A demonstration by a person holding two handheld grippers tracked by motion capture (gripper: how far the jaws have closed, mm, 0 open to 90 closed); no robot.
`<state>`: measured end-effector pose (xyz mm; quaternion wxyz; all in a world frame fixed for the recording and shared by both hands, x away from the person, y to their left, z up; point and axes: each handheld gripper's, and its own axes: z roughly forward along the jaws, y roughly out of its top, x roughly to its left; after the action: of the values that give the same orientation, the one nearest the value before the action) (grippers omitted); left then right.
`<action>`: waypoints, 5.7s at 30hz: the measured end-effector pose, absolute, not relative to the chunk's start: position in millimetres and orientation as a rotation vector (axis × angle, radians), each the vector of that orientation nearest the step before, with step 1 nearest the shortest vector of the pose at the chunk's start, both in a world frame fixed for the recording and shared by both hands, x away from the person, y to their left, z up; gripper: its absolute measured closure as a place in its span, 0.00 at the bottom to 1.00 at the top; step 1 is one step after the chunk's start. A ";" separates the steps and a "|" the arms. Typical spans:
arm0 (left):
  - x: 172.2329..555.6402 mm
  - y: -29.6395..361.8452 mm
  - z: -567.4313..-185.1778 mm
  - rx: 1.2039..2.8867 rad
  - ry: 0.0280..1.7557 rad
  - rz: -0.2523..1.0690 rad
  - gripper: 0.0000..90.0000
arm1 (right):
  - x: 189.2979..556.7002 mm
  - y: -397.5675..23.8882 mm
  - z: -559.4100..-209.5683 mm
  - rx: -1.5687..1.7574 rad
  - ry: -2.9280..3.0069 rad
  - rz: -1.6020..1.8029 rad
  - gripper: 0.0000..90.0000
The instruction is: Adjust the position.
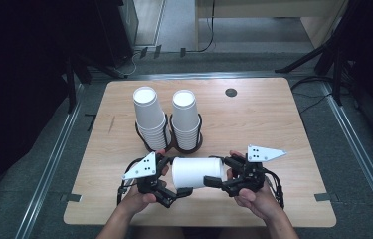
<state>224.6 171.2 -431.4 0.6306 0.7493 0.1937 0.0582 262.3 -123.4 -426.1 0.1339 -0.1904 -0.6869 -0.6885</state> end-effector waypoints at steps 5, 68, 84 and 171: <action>224.4 171.3 -431.5 1.722 0.434 0.131 0.05 | 262.9 -124.9 -426.8 -0.545 -1.994 -1.991 0.25; 225.1 178.1 -430.0 1.815 0.391 0.131 0.08 | 256.6 -124.9 -422.5 -0.495 -2.224 -1.941 0.15; 225.1 180.9 -430.8 1.877 0.378 0.153 0.08 | 254.8 -130.0 -414.9 -0.498 -2.285 -1.967 0.14; 216.8 173.3 -428.6 2.077 0.275 0.237 0.09 | 228.8 -84.2 -444.5 -0.134 -2.973 -1.521 0.24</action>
<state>216.8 173.3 -428.6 0.4939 0.8566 0.1133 0.0976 228.8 -84.2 -444.5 -0.1003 -0.0398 -0.8851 -0.4527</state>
